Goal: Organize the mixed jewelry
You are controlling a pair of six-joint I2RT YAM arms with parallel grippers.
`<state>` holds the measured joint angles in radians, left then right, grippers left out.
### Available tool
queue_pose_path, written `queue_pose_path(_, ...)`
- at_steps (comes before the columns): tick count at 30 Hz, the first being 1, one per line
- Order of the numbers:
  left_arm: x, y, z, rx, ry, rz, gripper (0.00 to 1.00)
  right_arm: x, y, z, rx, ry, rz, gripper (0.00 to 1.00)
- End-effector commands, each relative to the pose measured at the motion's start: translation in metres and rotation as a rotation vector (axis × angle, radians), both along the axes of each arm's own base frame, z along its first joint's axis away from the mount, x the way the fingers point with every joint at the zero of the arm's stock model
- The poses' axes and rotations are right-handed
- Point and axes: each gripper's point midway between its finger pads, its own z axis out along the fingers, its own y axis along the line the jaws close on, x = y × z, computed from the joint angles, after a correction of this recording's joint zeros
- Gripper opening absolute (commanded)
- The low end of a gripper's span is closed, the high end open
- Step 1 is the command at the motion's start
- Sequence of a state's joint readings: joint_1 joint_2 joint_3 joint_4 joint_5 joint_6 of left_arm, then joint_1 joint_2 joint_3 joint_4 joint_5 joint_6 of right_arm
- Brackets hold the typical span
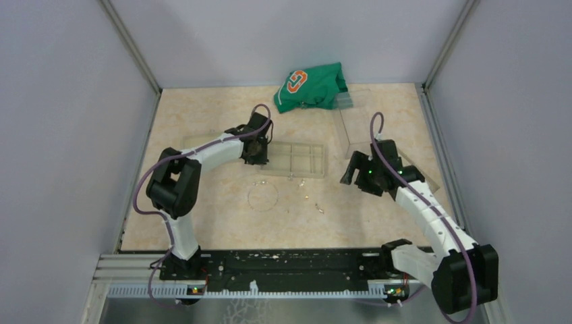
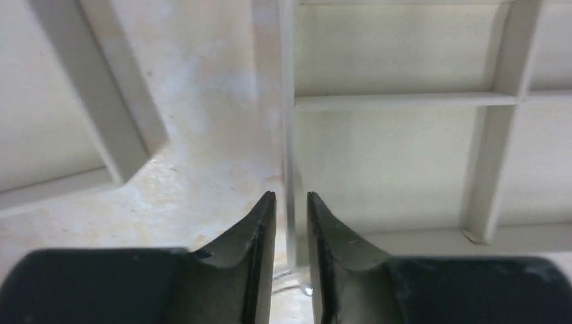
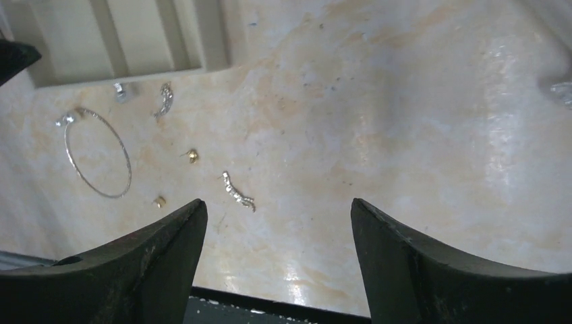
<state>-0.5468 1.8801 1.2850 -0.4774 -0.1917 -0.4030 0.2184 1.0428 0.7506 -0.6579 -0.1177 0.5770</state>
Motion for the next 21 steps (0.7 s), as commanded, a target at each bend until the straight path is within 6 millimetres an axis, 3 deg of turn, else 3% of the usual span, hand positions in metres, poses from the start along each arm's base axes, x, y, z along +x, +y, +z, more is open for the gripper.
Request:
queue_pose_path(1, 0.012, -0.03, 0.023, -0.08, -0.046, -0.077, 0.46, 0.007, 0.024, 0.019, -0.037, -0.065, 0.042, 0.74)
queue_pose_path(4, 0.018, -0.032, 0.052, -0.111, -0.11, -0.067, 0.76, 0.004, 0.039, 0.015, -0.063, -0.05, 0.07, 0.65)
queue_pose_path(5, 0.018, -0.032, 0.062, -0.12, -0.127, -0.063, 0.79, 0.004, 0.042, 0.014, -0.058, -0.05, 0.069, 0.62)
queue_pose_path(8, 0.01, -0.03, 0.083, -0.155, -0.15, -0.034, 0.82, 0.006, 0.056, 0.02, -0.01, -0.082, 0.087, 0.47)
queue_pose_path(10, -0.007, -0.029, 0.085, -0.186, -0.134, -0.01, 0.82, 0.009, 0.064, 0.022, -0.039, -0.094, 0.11, 0.41)
queue_pose_path(13, -0.04, -0.021, 0.086, -0.248, -0.084, 0.035, 0.83, 0.007, 0.084, 0.013, -0.115, -0.072, 0.183, 0.41)
queue_pose_path(16, -0.07, -0.001, 0.083, -0.26, -0.061, 0.088, 0.84, 0.007, 0.108, -0.001, -0.181, -0.029, 0.256, 0.41)
queue_pose_path(21, -0.103, 0.031, 0.068, -0.203, 0.004, 0.151, 0.86, 0.015, 0.139, -0.029, -0.236, 0.031, 0.32, 0.43)
